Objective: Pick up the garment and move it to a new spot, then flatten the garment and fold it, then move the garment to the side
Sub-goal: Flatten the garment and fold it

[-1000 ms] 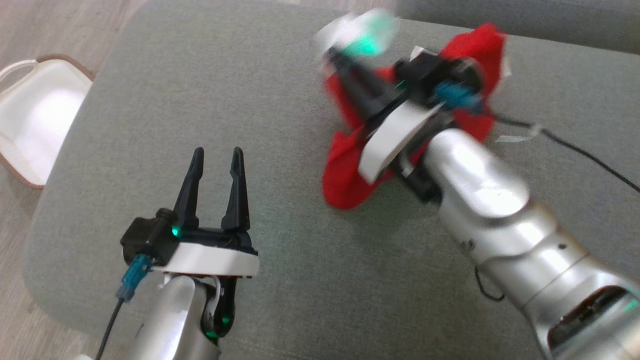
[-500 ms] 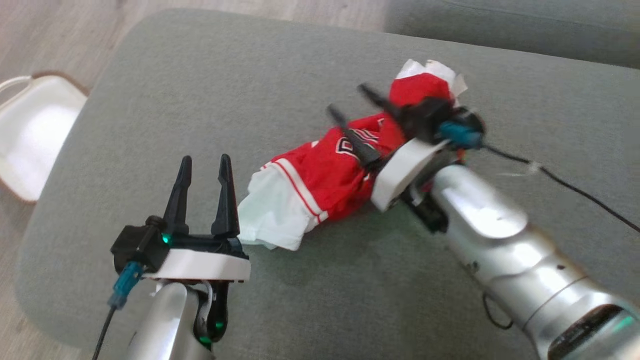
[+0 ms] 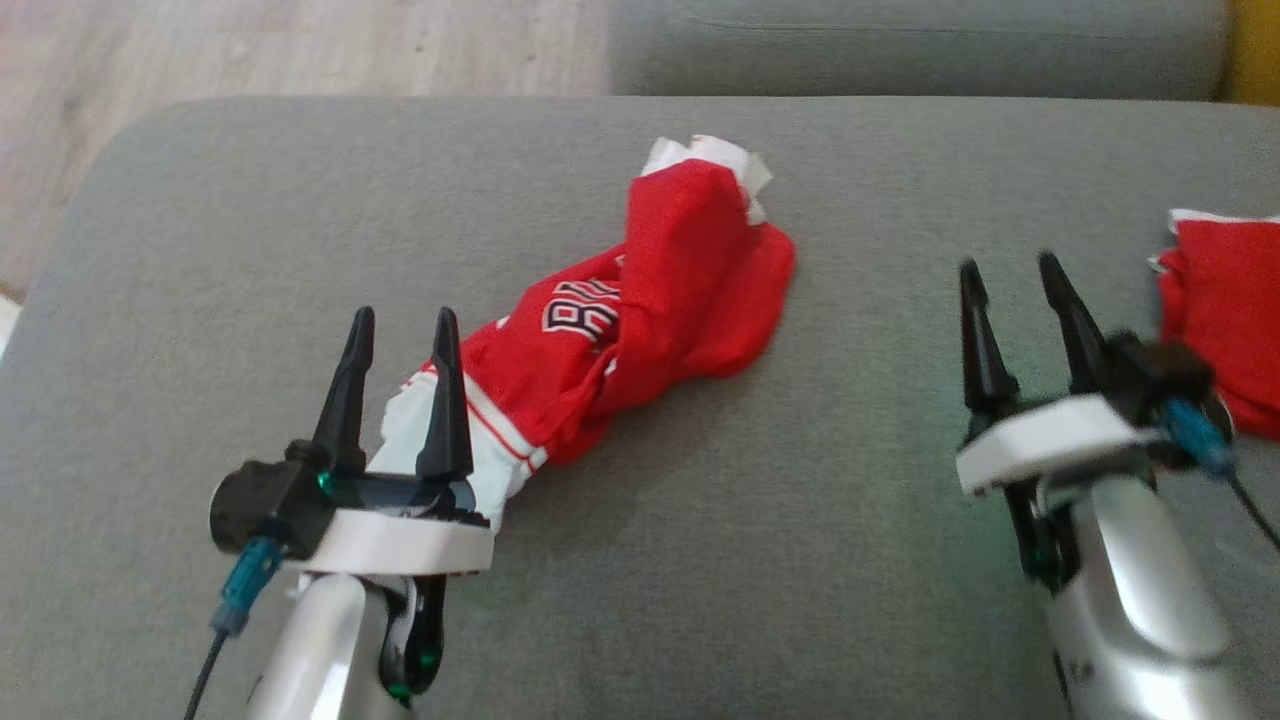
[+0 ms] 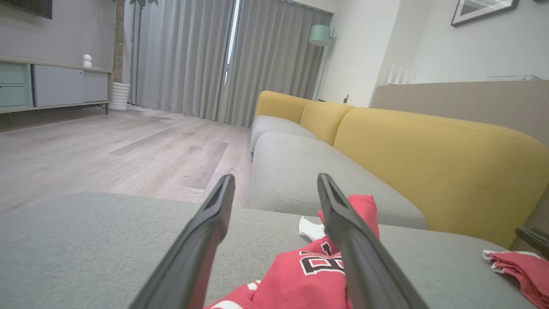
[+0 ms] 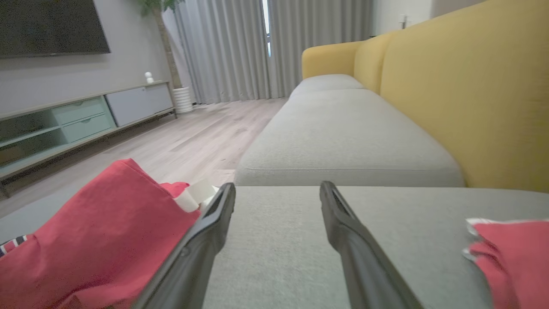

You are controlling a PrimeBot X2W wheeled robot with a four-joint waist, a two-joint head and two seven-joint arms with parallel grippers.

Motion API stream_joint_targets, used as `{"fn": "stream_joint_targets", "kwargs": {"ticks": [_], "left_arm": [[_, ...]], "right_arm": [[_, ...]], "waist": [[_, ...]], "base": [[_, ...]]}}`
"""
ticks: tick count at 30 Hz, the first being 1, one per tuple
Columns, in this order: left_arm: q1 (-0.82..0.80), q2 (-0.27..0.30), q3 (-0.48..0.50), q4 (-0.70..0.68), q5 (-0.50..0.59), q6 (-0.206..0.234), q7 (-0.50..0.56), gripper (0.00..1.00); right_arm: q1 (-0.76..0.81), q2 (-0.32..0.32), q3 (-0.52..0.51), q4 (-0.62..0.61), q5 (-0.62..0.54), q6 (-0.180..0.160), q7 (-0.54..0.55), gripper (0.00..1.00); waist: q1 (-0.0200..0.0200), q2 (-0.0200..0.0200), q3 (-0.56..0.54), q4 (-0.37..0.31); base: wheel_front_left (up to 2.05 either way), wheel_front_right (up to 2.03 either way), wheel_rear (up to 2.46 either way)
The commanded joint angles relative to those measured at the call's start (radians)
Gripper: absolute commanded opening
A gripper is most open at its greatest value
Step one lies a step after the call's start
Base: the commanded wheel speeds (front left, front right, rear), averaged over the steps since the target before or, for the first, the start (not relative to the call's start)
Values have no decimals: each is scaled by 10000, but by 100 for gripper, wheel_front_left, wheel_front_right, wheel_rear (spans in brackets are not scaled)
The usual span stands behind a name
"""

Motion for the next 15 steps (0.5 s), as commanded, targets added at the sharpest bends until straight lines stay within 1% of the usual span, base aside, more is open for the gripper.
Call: {"fn": "stream_joint_targets", "kwargs": {"ticks": [1,3,7,10,15], "left_arm": [[-109,68,457,-356,189,3,-93,100],[20,68,594,-410,320,-14,-93,100],[228,68,726,-433,576,-105,-93,100],[305,68,790,-446,597,-147,-93,100],[302,68,787,-484,570,-181,-93,100]], "right_arm": [[29,181,-16,-784,-132,65,-89,100],[662,243,-184,-1485,-247,65,-90,100],[1634,260,-87,-2428,209,65,-90,100],[1920,262,-13,-2694,249,65,-90,100],[1908,263,-64,-2795,256,65,-91,100]], "waist": [[1,-1,-39,-314],[1,-1,-19,-529],[1,-1,17,-769],[1,-1,26,-841],[1,-1,71,-811]], "base": [[0,0,0],[0,0,0],[0,0,0],[0,0,0],[0,0,0]]}}
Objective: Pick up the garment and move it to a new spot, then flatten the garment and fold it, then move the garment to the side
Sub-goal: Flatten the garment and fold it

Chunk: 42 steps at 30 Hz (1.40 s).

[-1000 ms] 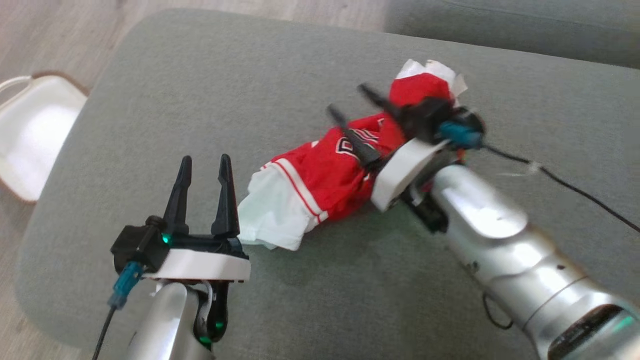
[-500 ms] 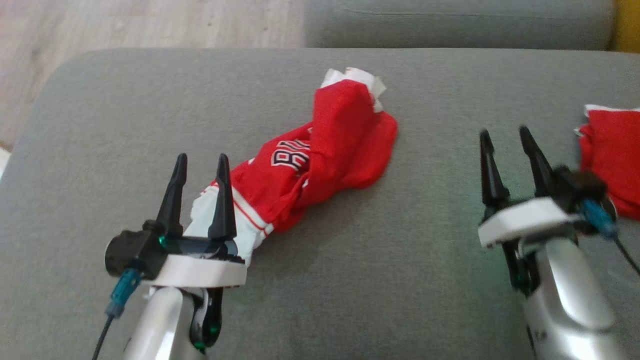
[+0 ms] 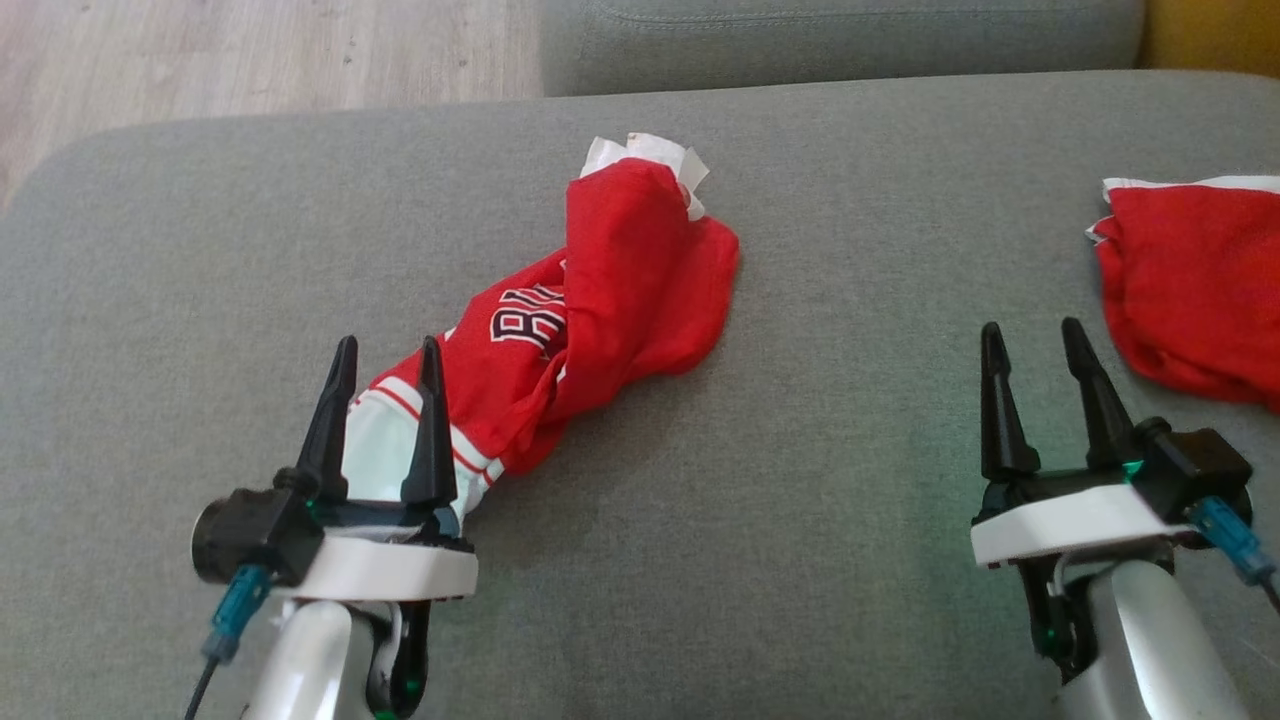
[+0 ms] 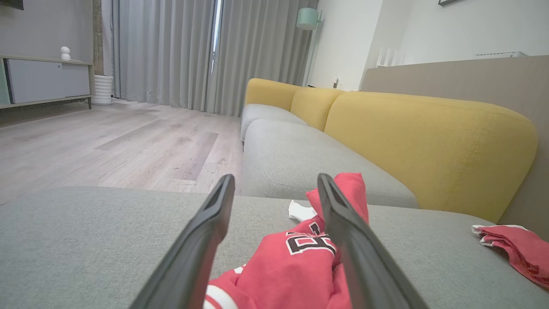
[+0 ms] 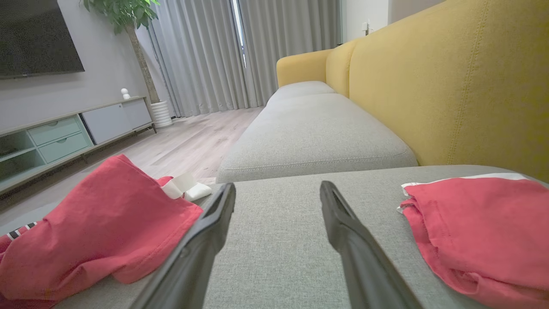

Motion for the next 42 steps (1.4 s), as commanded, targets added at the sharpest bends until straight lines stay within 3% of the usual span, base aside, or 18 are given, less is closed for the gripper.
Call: {"fn": "stream_joint_targets", "kwargs": {"ticks": [1,8,16,26,34,35,36,37,42], "left_arm": [[-254,64,353,-390,20,-76,-93,100],[-595,64,74,-507,-52,-132,-93,100],[-1043,64,-329,-501,-254,-117,-93,100],[-1365,64,-748,-394,-455,-45,-93,100],[-1410,64,-928,-431,-546,51,-93,100],[-1409,64,-946,-431,-549,61,-93,100],[-1402,64,-958,-428,-549,73,-93,100],[-1390,64,-961,-421,-546,82,-93,100],[-1321,64,-909,-348,-538,124,-93,100]], "right_arm": [[-347,16,207,-382,-7,65,-64,100],[-1177,17,458,195,-360,65,16,100],[-3074,18,1127,2159,-867,65,1265,100],[-5201,18,1183,5073,699,65,1893,100],[-6087,18,1727,6861,598,65,1811,100],[-6149,18,1862,7011,591,65,1786,95],[-6210,18,1979,7141,560,65,1721,20],[-6268,18,2066,7253,482,65,1591,0],[-6489,-131,1713,7741,182,65,646,0]], "waist": [[0,-1,60,64],[0,-1,620,564],[0,-1,1441,1386],[0,-1,1896,2270],[0,-1,2036,2581],[0,-1,2043,2599],[0,-1,2040,2603],[0,-1,2031,2600],[0,-1,1799,2481]], "base": [[0,0,0],[0,0,0],[0,0,0],[0,0,0],[0,0,0],[0,0,0],[0,0,0],[0,0,0],[0,0,0]]}}
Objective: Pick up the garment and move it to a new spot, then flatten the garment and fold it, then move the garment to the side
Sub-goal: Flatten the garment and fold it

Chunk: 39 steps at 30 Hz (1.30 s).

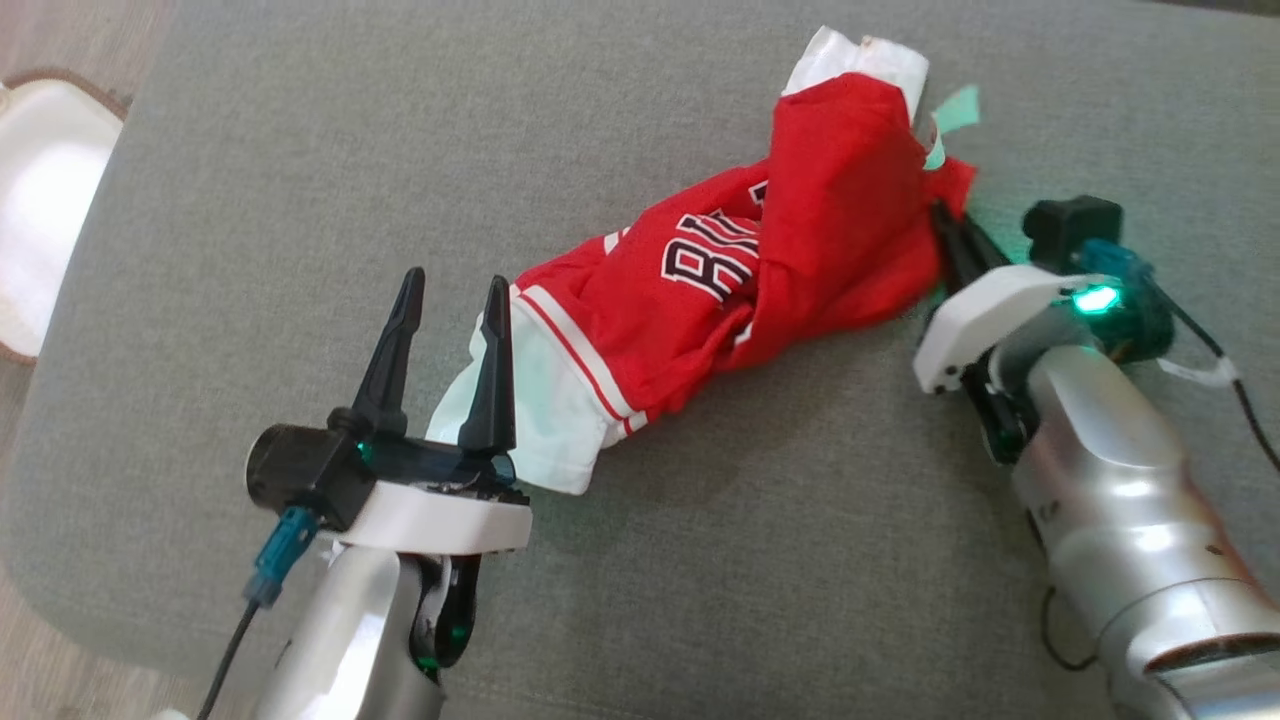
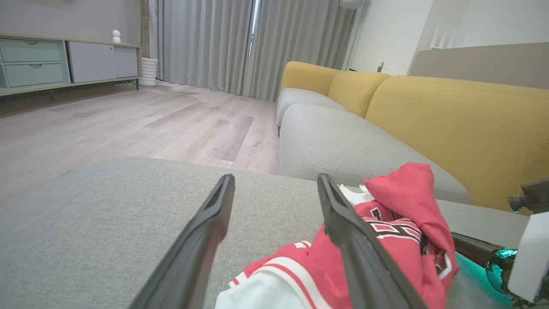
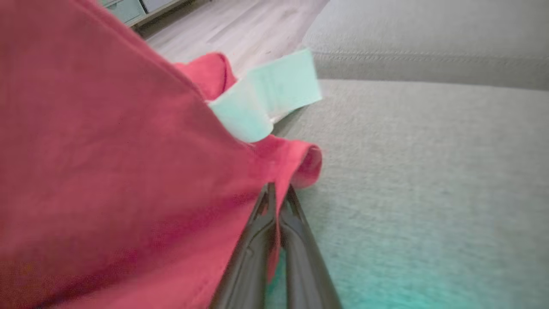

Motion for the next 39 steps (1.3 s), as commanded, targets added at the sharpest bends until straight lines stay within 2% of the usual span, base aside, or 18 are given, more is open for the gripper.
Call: {"fn": "stream_joint_targets", "kwargs": {"ticks": [1,5,10,14,19,23,33,34,35,39], "left_arm": [[-230,74,296,-289,-22,30,-93,100],[-123,74,383,-285,0,47,-93,100],[-12,74,373,-345,-28,63,-93,100],[4,74,258,-399,-90,102,-93,100],[38,74,167,-423,-152,115,-93,100],[39,74,147,-453,-201,154,-93,100],[10,74,135,-501,-220,169,-93,100],[3,74,139,-506,-223,175,-93,100],[0,74,141,-508,-224,181,-93,100],[34,74,174,-501,-209,210,-93,100]], "right_arm": [[-263,50,36,-151,-199,65,-268,0],[-442,-371,-466,-94,-631,65,-596,0],[-1037,-1436,-1221,-282,-1327,65,-691,0],[-1758,-2359,-1764,-464,-2101,65,-470,0],[-2476,-3146,-2427,-776,-3451,65,-12,0],[-2700,-3285,-3130,-1136,-4573,65,283,0],[-2859,-2754,-4678,-2321,-6830,65,421,0],[-2861,-2657,-4817,-2404,-6964,65,386,25],[-2835,-2525,-4936,-2424,-7060,65,366,100],[-2637,-2011,-5188,-2247,-7128,65,68,100]], "waist": [[0,0,-133,-101],[0,0,-431,-353],[0,0,-691,-585],[0,0,-789,-580],[0,0,-839,-424],[0,0,-834,-252],[0,0,-724,-152],[0,0,-720,-162],[0,0,-728,-177],[0,0,-799,-304]], "base": [[0,0,0],[0,0,0],[0,0,0],[0,0,0],[0,0,0],[0,0,0],[0,0,0],[0,0,0],[0,0,0],[0,0,0]]}}
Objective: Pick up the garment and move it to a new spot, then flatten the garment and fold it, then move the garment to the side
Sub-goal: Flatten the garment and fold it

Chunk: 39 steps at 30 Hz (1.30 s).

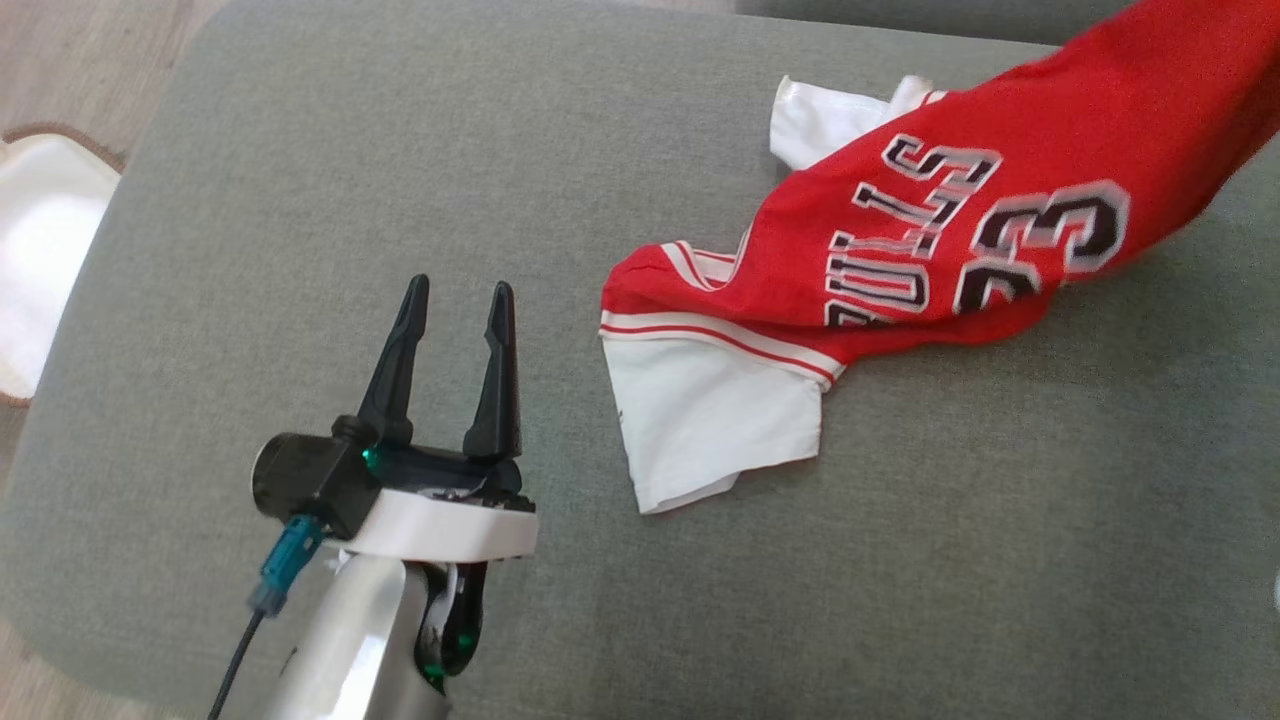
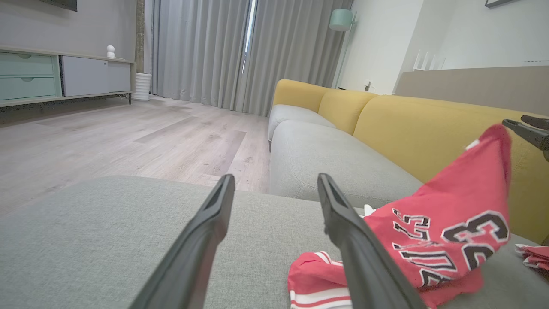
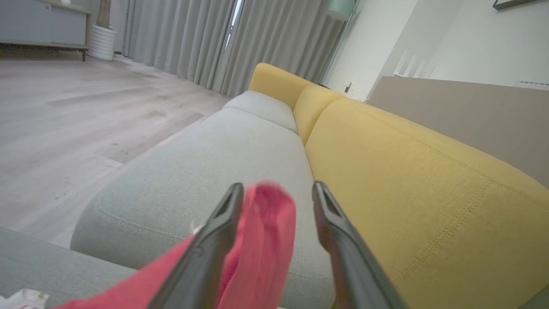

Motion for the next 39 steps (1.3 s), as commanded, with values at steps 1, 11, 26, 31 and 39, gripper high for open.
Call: {"fn": "stream_joint_targets", "kwargs": {"ticks": [1,11,26,31,39], "left_arm": [[-85,72,367,-325,-37,58,-93,100],[82,72,700,-398,104,41,-93,100],[432,72,1014,-457,198,-93,-93,100],[401,72,969,-423,201,-151,-93,100],[275,72,763,-405,94,-163,-93,100]], "right_arm": [[-190,374,13,-256,31,65,-389,100],[1399,1900,698,-746,1961,65,-1139,100],[6898,2485,3280,-5394,6146,65,-1154,100],[6968,2486,3411,-5725,6103,65,-1103,100],[6225,2487,4014,-5871,5481,65,-348,100]], "waist": [[0,-1,-75,-120],[0,-1,-529,-849],[0,-1,-836,-1555],[0,-1,-802,-1390],[0,-1,-398,-859]], "base": [[0,0,0],[0,0,0],[0,0,0],[0,0,0],[0,0,0]]}}
